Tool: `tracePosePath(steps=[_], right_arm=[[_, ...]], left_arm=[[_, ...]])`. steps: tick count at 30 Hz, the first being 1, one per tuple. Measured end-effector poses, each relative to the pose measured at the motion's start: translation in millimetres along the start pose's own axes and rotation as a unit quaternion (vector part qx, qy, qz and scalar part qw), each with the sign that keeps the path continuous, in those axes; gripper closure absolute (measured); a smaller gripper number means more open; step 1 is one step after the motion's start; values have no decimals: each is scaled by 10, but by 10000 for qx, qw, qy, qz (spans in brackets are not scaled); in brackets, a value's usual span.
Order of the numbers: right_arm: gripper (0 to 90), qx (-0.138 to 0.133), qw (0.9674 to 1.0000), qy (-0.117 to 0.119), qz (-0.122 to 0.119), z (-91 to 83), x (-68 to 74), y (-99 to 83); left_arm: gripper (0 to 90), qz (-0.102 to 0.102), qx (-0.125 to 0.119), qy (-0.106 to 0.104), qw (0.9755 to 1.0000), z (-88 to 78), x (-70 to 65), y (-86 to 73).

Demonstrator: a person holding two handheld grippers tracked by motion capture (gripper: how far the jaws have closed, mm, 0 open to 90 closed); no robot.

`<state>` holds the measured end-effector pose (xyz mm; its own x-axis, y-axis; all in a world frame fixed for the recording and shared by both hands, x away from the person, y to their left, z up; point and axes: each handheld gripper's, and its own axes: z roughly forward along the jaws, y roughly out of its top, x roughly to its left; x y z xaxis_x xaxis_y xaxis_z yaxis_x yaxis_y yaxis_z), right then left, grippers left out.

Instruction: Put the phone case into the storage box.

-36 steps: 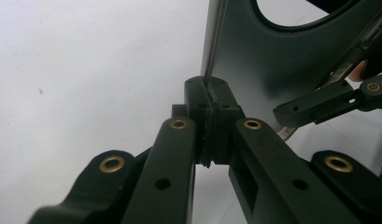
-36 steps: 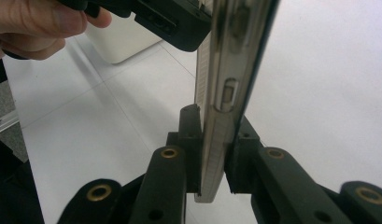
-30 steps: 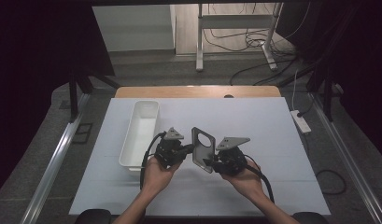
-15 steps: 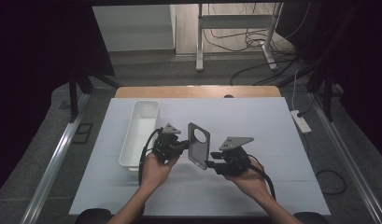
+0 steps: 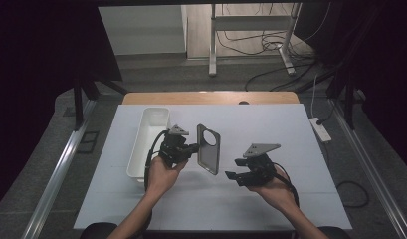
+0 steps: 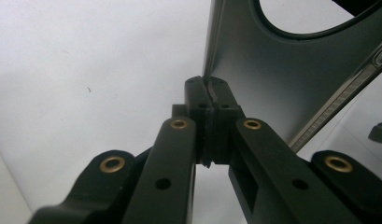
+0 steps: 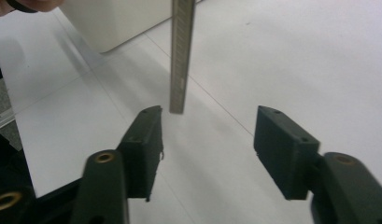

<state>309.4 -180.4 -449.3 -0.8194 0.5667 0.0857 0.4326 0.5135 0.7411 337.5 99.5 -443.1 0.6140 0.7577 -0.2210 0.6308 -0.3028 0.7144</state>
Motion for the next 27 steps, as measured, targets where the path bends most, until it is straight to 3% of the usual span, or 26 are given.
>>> tracePosePath(steps=[5,11,27], right_arm=[[307,138,9998,-9,128,-70,-103,-42],[248,101,9992,-358,132,-220,-191,-160],[141,174,9970,-491,569,-447,-360,-375]], left_arm=[[889,-43,-12,-9,10000,-43,56,52],[889,-84,-26,5,10000,-87,124,127],[889,-97,6,184,9998,-133,250,263]])
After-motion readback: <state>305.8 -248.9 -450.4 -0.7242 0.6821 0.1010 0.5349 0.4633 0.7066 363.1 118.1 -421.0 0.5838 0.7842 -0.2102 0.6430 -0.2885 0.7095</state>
